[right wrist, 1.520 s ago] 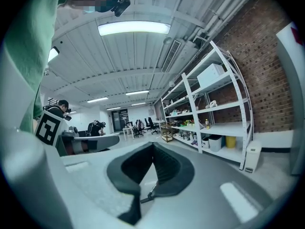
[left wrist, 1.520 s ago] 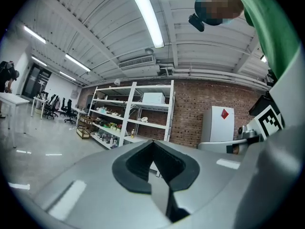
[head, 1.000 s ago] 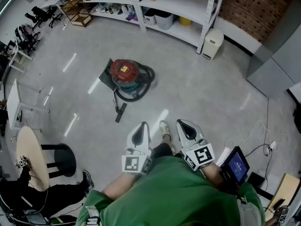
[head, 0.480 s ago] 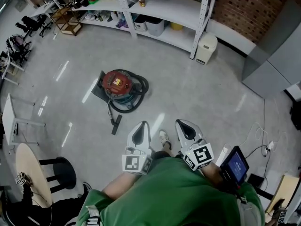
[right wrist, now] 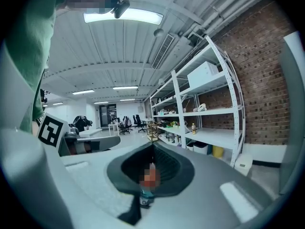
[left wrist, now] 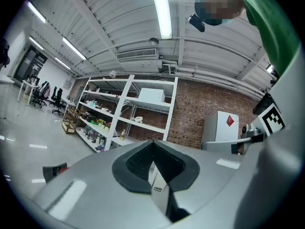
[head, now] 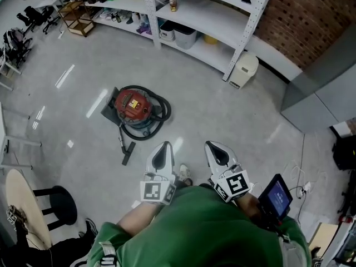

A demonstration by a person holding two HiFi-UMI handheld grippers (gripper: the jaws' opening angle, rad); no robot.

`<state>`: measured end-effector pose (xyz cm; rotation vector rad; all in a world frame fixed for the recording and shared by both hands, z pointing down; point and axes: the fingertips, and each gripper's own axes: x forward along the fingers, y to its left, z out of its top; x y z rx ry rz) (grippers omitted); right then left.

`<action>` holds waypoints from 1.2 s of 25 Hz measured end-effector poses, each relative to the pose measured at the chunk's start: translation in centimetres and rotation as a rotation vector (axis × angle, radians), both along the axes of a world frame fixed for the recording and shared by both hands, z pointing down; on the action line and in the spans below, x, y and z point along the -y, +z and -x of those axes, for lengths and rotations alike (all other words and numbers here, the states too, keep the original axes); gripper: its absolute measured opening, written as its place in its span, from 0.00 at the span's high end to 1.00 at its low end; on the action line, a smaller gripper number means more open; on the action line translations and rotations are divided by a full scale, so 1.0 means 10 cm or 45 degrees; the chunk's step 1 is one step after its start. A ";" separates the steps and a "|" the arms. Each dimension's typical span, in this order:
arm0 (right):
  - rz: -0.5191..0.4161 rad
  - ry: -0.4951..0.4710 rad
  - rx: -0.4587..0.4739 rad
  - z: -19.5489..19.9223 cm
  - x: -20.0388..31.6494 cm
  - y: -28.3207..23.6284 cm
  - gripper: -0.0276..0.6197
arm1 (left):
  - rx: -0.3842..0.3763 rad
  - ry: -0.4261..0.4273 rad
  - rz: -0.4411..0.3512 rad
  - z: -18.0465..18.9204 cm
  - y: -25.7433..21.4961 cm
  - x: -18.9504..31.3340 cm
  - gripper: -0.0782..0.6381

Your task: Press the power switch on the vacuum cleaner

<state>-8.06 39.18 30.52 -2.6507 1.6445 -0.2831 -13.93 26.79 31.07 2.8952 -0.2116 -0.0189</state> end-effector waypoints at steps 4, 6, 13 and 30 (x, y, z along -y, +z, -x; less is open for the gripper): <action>0.024 -0.003 -0.010 -0.21 0.12 0.00 0.96 | -0.013 0.006 0.020 -0.22 0.02 0.10 0.88; 0.031 -0.016 -0.005 -0.26 0.17 0.01 0.96 | -0.011 -0.002 0.023 -0.26 0.03 0.14 0.88; 0.013 -0.101 0.008 -0.50 0.36 0.02 0.96 | 0.019 -0.075 0.000 -0.40 0.00 0.26 0.88; -0.048 -0.548 0.030 -1.50 0.74 0.02 0.96 | 0.045 -0.549 -0.048 -1.01 -0.07 0.31 0.88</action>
